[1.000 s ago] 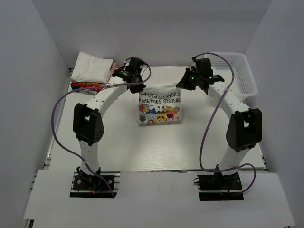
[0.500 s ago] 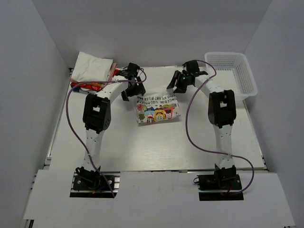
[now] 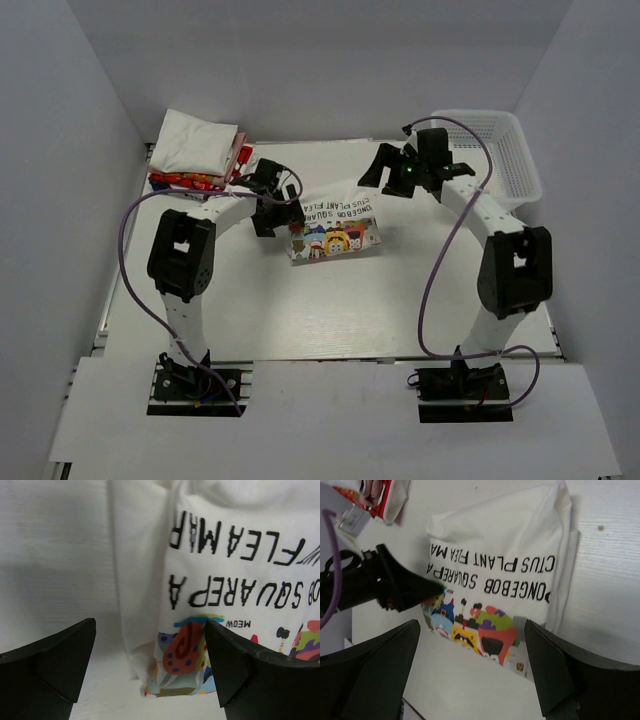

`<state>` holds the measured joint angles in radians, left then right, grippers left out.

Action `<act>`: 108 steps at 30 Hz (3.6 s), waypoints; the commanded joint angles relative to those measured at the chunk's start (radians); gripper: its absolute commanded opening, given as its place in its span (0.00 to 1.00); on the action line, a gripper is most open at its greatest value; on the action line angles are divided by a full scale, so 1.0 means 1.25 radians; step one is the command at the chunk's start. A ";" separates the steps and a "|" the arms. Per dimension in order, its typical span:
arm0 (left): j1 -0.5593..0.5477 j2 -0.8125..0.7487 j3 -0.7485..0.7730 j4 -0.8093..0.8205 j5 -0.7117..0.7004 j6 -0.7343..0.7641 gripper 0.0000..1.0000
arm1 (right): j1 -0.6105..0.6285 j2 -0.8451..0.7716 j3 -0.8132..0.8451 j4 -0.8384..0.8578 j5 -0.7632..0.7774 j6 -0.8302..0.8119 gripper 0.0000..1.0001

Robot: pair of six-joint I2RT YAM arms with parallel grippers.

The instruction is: Fold and stack the t-shirts

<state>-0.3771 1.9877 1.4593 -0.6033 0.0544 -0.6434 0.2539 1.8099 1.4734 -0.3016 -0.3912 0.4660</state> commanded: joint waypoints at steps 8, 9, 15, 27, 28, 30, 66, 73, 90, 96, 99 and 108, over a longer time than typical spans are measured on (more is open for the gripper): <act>0.006 0.040 -0.019 0.155 0.077 0.031 1.00 | 0.004 -0.167 -0.198 0.039 -0.069 -0.046 0.91; -0.004 0.049 -0.019 0.165 0.084 0.055 0.97 | 0.004 -0.180 -0.197 0.038 -0.089 -0.043 0.91; -0.012 0.059 0.006 0.214 0.184 0.260 0.07 | -0.001 -0.246 -0.196 0.035 -0.069 -0.048 0.91; 0.003 -0.084 0.124 0.092 0.021 0.698 0.00 | -0.003 -0.332 -0.228 -0.004 0.056 -0.070 0.91; 0.003 -0.100 0.124 0.085 0.005 0.719 0.00 | -0.004 -0.331 -0.230 -0.005 0.059 -0.071 0.91; 0.003 -0.136 0.141 0.068 -0.068 0.769 0.00 | -0.004 -0.328 -0.229 -0.008 0.058 -0.071 0.91; 0.306 0.059 0.511 0.155 -0.171 1.034 0.00 | -0.006 -0.114 -0.067 -0.073 0.022 -0.111 0.91; 0.399 0.182 0.568 0.268 -0.132 0.946 0.16 | -0.008 -0.076 -0.014 -0.096 0.023 -0.100 0.91; 0.466 0.317 0.659 0.416 -0.197 0.652 1.00 | -0.003 0.039 0.129 -0.189 0.044 -0.104 0.91; 0.444 0.255 0.702 0.246 -0.193 0.552 1.00 | -0.001 -0.056 0.030 -0.110 0.034 -0.099 0.91; 0.437 0.132 0.554 0.291 -0.246 0.439 1.00 | 0.006 -0.159 -0.091 -0.008 0.012 -0.077 0.91; 0.421 -0.067 0.470 0.105 -0.298 0.341 1.00 | 0.039 -0.394 -0.371 0.095 0.040 -0.097 0.91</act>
<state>0.1612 2.0590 2.0857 -0.3496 -0.2844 -0.1326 0.2897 1.4040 1.1084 -0.2810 -0.3618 0.3550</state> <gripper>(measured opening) 0.997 0.907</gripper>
